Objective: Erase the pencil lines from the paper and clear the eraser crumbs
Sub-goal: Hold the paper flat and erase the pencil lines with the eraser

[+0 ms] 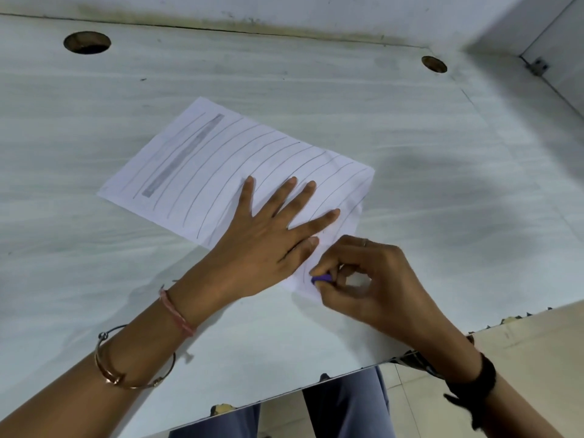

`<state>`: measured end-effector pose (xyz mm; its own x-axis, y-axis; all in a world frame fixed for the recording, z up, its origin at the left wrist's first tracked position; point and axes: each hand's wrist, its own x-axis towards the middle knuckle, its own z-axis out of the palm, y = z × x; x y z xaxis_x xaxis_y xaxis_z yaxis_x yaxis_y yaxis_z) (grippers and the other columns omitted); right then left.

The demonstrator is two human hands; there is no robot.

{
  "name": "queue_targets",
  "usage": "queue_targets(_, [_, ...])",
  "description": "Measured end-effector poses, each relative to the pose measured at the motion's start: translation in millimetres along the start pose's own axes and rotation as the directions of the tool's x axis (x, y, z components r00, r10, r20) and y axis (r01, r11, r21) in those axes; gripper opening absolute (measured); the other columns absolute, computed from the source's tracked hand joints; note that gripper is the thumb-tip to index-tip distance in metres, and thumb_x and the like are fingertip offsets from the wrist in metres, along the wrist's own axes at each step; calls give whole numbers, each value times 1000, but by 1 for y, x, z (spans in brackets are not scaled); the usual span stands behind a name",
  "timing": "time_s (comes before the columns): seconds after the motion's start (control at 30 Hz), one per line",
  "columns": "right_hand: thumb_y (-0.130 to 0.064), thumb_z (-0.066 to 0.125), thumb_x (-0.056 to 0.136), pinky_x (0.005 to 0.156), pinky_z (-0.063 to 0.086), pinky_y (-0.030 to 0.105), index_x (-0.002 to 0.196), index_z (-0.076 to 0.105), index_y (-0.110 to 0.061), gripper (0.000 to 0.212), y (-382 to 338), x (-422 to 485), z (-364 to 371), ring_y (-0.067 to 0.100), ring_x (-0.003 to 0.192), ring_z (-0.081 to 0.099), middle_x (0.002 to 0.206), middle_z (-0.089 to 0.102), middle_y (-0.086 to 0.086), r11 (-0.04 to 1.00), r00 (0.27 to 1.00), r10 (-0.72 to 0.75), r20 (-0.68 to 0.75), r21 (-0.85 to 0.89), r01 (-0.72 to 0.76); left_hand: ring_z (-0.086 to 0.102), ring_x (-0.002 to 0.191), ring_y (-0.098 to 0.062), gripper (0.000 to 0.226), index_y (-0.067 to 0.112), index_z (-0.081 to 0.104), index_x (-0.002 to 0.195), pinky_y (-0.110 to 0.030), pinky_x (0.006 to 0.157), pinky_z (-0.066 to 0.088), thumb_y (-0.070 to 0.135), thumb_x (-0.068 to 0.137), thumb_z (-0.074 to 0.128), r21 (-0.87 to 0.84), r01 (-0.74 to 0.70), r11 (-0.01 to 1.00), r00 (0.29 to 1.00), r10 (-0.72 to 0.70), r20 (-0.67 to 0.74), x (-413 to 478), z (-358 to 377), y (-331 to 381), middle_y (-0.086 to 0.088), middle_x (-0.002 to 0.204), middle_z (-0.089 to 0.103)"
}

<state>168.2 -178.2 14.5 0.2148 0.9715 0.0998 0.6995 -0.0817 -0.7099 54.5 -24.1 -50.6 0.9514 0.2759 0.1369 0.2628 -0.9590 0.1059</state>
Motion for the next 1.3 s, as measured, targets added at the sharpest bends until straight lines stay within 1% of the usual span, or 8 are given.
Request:
queue_targets(0.3, [-2,74,71,64,49,19,79,72,-16,16,0,4,-3,13,66,60,74,63,-7,999,998,-25,65,-33,27,6,150,-28,53,43,12,153,-71,110,8,50,101,8,-4,-3,1000,1000,3,14,0,0,-1,-3,163,10])
queue_targets(0.43, [-2,72,71,69,53,31,81,70,-18,18,22,26,-14,13,70,63,76,65,-5,994,977,70,-202,-71,-86,6,151,-26,50,46,11,152,-71,111,8,49,102,7,-46,7,999,1000,-7,2,-1,-2,0,-2,163,11])
queue_targets(0.6, [1,73,69,64,47,15,79,64,-17,21,-1,5,1,12,64,58,72,61,-8,998,1000,-16,-5,-60,16,0,151,-25,55,47,9,152,-70,111,3,54,97,0,-40,5,999,1000,-3,27,1,-1,-1,-1,164,5])
queue_targets(0.73, [-1,73,69,65,51,29,72,64,-15,17,21,27,-13,13,67,61,72,63,-5,991,964,101,-244,-60,-119,-1,151,-23,53,47,10,152,-68,113,2,51,99,5,-64,24,998,1000,-23,16,-1,-4,2,0,164,5])
queue_targets(0.9, [-1,75,68,61,50,26,72,67,-16,17,-3,2,-4,14,63,59,70,62,-6,1000,999,8,41,-26,-7,-4,151,-24,55,47,6,152,-68,112,-1,54,98,1,-35,14,999,1000,-13,21,1,-1,-1,1,164,0])
queue_targets(1.07, [-1,73,69,68,53,41,72,66,-15,16,23,28,-19,14,66,62,73,65,-2,990,962,133,-240,-18,-141,0,151,-23,53,46,10,152,-68,113,2,52,99,5,-52,16,999,1000,-15,15,0,-1,0,0,164,5])
queue_targets(1.2, [-2,73,68,63,52,35,72,67,-16,15,-1,-1,-2,16,64,60,70,62,-4,999,999,33,33,-16,-33,1,151,-25,53,46,9,152,-69,112,3,54,99,6,-23,2,1000,1000,-2,18,0,1,-1,0,164,6])
queue_targets(1.3, [-1,74,68,67,53,39,73,68,-16,16,20,20,-15,13,66,63,72,65,-5,992,977,115,-179,-30,-122,-4,151,-22,54,47,8,152,-68,113,-1,54,98,4,-53,6,999,1000,-5,22,-2,-2,-1,2,164,1])
